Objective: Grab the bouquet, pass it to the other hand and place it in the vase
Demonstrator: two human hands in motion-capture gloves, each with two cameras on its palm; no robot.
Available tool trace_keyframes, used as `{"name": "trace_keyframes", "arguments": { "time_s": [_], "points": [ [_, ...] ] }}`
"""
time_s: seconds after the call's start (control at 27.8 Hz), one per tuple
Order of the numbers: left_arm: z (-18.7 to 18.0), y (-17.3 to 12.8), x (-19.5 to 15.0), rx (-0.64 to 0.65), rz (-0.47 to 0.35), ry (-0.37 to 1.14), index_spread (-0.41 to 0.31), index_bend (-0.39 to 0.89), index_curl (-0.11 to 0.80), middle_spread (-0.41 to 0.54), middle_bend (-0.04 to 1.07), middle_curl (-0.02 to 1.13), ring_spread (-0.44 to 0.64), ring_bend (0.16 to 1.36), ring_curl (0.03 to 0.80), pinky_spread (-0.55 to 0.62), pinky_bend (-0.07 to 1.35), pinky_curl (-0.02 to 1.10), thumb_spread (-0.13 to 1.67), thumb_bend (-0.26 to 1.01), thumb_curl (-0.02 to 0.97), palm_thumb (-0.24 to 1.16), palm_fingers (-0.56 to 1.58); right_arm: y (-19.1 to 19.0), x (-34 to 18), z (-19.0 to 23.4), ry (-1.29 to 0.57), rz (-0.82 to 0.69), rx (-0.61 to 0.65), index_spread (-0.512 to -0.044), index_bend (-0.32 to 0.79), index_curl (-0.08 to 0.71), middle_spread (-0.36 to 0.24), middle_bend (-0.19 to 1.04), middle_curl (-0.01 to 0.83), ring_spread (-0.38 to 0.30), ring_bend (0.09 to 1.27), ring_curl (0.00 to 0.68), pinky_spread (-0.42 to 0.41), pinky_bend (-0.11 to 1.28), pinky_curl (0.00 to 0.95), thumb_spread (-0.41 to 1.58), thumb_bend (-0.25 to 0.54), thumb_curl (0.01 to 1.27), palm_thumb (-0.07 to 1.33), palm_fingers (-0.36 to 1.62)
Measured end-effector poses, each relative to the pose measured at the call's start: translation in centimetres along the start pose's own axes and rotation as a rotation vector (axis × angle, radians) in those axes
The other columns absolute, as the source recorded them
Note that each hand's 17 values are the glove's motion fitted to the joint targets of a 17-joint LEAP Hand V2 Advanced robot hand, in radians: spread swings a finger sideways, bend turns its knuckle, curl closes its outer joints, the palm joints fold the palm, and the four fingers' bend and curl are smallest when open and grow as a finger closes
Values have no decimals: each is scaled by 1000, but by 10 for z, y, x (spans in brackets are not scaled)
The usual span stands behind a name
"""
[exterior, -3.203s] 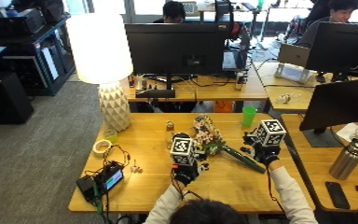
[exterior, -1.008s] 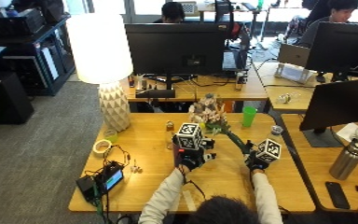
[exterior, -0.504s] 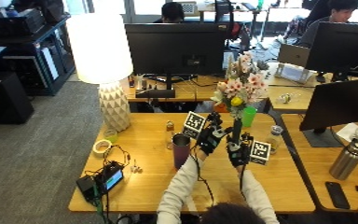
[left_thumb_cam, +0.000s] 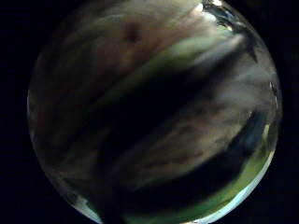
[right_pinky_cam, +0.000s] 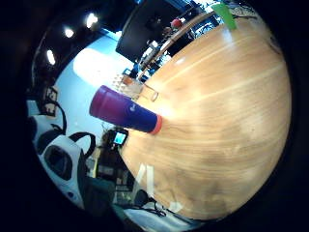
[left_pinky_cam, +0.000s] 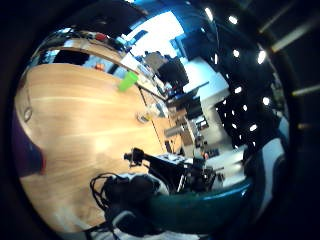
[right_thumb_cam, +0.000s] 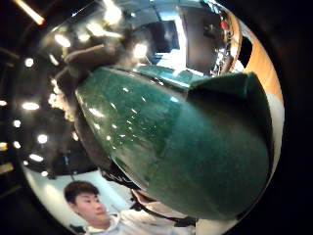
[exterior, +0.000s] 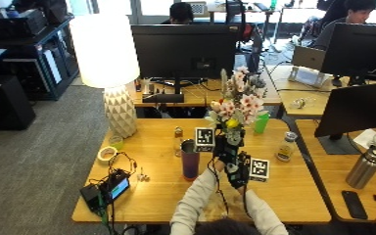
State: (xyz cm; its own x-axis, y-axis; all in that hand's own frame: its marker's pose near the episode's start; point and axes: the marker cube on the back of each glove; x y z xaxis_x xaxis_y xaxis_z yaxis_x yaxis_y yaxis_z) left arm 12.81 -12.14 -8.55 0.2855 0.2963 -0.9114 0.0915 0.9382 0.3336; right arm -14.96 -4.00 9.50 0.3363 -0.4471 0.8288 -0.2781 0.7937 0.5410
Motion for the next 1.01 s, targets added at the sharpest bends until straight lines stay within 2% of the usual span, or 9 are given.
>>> {"name": "trace_keyframes", "arguments": {
  "time_s": [0.14,0.25,0.36,0.4,0.47,0.58,0.68,0.83,1.01],
  "points": [
    [-9,1,0,46,33,-75,-235,395,337,-228,664,445,-288,757,363,-324,577,370,680,73,451,693,1477,8,8,5,23,-94,-142,-174,647,555,-152,926,630,-180,1067,577,-235,805,535,927,-13,474,1027,1376],
    [-18,-1,16,32,40,-87,-278,450,375,-269,720,489,-324,784,395,-356,579,388,599,64,491,735,1479,11,8,4,-6,-104,-216,-178,564,544,-146,904,616,-184,1046,561,-261,767,515,907,-43,475,975,1316],
    [-41,-15,39,80,89,-122,-304,480,403,-298,750,515,-349,797,413,-379,589,397,540,47,522,759,1463,8,7,-8,-9,-115,-252,-181,429,521,-136,845,588,-179,994,536,-279,752,496,880,-64,474,902,1219],
    [-52,-22,47,117,113,-145,-314,487,411,-305,758,520,-355,800,418,-385,591,399,523,42,533,767,1458,3,12,-15,32,-145,-246,-181,349,498,-132,780,565,-176,949,518,-275,774,495,910,-68,460,872,1106],
    [-79,-37,61,207,151,-202,-325,499,426,-318,766,527,-363,807,427,-396,598,405,489,30,551,780,1450,-6,21,-31,111,-164,-217,-195,235,478,-115,706,541,-159,888,505,-208,737,484,952,-106,420,747,891],
    [-115,-53,78,328,154,-265,-337,512,443,-332,775,535,-369,814,437,-407,605,411,454,12,577,793,1439,-12,25,-48,126,-59,-179,-208,191,470,-101,656,518,-147,800,481,-139,673,469,975,-76,398,686,845],
    [-142,-67,85,388,154,-242,-350,521,459,-342,782,539,-375,818,444,-414,610,416,427,-6,601,803,1430,-14,25,-57,81,37,-154,-218,157,435,-94,608,493,-143,730,442,-90,597,431,1000,-50,386,665,868],
    [-170,-85,79,450,156,-220,-356,516,474,-351,789,543,-379,823,452,-419,617,422,401,-19,627,812,1421,-18,37,-67,71,32,-145,-223,142,409,-88,559,472,-142,675,410,-47,532,392,1022,-33,380,657,914],
    [-186,-89,61,479,93,-255,-362,517,491,-357,794,547,-382,825,459,-423,620,427,377,-24,657,816,1416,-15,43,-70,91,59,-139,-220,127,393,-84,512,457,-140,628,395,-13,475,368,1044,-22,374,661,954]
  ]
}}
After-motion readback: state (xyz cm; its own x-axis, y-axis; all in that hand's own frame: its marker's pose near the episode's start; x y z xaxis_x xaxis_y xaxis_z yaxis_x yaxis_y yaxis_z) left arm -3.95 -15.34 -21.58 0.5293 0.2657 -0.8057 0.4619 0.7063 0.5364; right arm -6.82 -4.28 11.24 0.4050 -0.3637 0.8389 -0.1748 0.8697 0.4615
